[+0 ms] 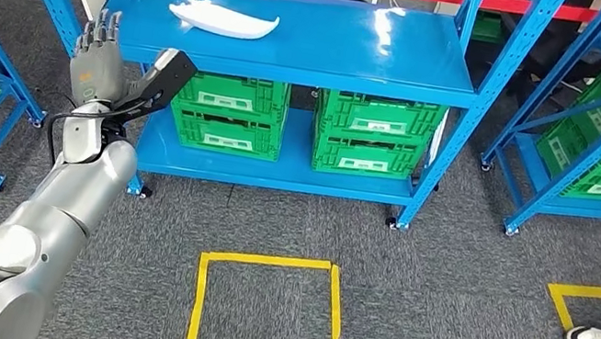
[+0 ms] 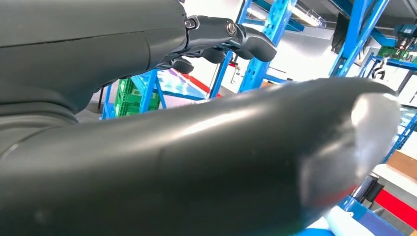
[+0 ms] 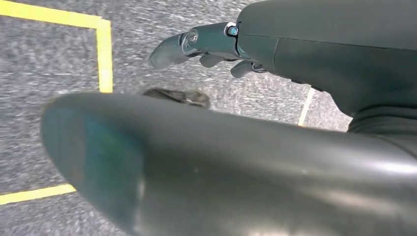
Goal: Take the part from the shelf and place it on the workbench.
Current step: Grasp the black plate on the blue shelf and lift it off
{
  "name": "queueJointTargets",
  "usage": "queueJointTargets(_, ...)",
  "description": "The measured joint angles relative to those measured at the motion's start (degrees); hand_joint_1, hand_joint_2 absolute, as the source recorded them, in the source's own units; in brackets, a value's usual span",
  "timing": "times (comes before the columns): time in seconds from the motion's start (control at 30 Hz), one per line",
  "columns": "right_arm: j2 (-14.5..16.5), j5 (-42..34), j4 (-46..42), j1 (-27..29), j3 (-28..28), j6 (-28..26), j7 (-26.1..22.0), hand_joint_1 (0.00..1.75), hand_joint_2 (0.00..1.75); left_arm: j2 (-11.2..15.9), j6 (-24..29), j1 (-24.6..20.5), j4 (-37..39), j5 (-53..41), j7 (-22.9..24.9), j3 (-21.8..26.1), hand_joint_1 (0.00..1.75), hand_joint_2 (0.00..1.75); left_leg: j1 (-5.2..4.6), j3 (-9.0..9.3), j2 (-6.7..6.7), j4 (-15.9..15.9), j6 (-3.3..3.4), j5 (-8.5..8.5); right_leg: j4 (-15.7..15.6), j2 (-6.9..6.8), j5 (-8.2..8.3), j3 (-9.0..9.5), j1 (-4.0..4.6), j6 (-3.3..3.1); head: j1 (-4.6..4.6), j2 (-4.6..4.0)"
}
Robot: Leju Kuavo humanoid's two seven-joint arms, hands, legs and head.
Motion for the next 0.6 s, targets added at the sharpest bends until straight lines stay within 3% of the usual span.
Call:
queueJointTargets(0.07,0.0,0.0,0.0,0.2,0.0,0.0,0.0,0.00,0.00,-0.2,0.0,0.1,0.1,0.0,0.0,-0.2,0.00,0.00,-0.06,1.55,-0.03,0.1,-0.39,-1.53,-7.3,-0.13,6.63,1.12,0.19,-0.48,0.25,0.00)
queueJointTargets(0.1,0.0,0.0,0.1,0.3,0.0,0.0,0.0,0.00,0.00,-0.2,0.1,0.1,0.1,0.0,-0.1,-0.2,0.00,0.00,-0.13,2.10,-0.09,0.2,-0.64,-2.15,-9.8,-0.17,9.01,1.71,0.34,-0.72,0.49,-0.01)
queueJointTargets(0.13,0.0,0.0,0.1,0.3,0.0,0.0,0.1,0.00,0.00,-0.3,0.1,0.1,0.2,-0.1,-0.1,-0.3,0.00,0.00,-0.19,2.44,-0.15,0.1,-0.90,-2.61,-11.0,-0.18,10.36,2.04,0.49,-0.91,0.70,-0.02)
queueJointTargets(0.23,0.0,0.0,0.1,0.4,0.0,0.0,0.1,0.00,0.00,-0.3,0.3,0.0,0.0,-0.1,-0.4,-0.5,0.00,0.00,-0.24,3.07,-0.22,0.6,-1.76,-2.85,-11.4,-0.04,10.09,2.91,0.48,-1.73,1.42,-0.04)
queueJointTargets(0.3,0.0,0.0,0.1,0.3,0.0,0.1,0.0,0.00,0.00,-0.4,0.6,-0.2,-0.1,-0.2,-0.7,-0.8,0.00,0.00,-0.19,1.74,0.03,3.6,-2.36,-2.49,-11.6,0.01,9.54,4.06,0.25,-2.46,1.48,-0.03)
queueJointTargets(0.37,-0.1,0.0,0.1,0.3,0.0,0.1,-0.1,0.00,0.00,-0.4,0.7,-0.2,-0.2,-0.4,-1.0,-1.2,0.00,0.00,0.01,-2.31,0.39,10.1,-2.85,-3.38,-11.8,0.01,8.70,5.29,0.06,-2.84,1.38,-0.02)
queueJointTargets(0.43,-0.1,0.0,0.1,0.3,0.0,0.2,-0.1,0.00,0.00,-0.4,0.7,0.1,-0.1,-0.5,-1.1,-1.5,0.00,0.00,0.27,-7.08,0.58,16.0,-3.23,-6.26,-11.8,0.06,7.63,6.45,-0.02,-2.88,1.43,-0.02)
queueJointTargets(0.5,-0.1,0.2,0.1,0.4,0.0,0.4,-0.1,0.00,0.00,-0.3,0.7,0.5,0.0,-0.6,-1.1,-1.7,0.00,0.00,0.43,-9.31,0.68,16.2,-3.49,-7.37,-11.8,0.17,6.42,7.98,-0.10,-2.74,1.43,-0.02)
queueJointTargets(0.53,-0.1,0.3,0.1,0.5,0.0,0.4,-0.1,0.00,0.00,-0.3,0.6,0.6,0.1,-0.6,-1.1,-1.7,0.00,0.00,0.46,-9.14,0.73,13.7,-3.51,-5.99,-11.8,0.22,5.75,8.90,-0.13,-2.62,1.47,-0.02)
queueJointTargets(0.6,-0.1,0.5,0.1,0.5,0.0,0.5,-0.1,0.00,0.00,0.1,0.6,0.8,0.1,-0.6,-1.1,-2.0,0.00,0.00,0.45,-7.58,0.92,6.0,-3.29,0.22,-11.8,0.26,4.35,10.57,-0.13,-2.29,1.77,-0.04)
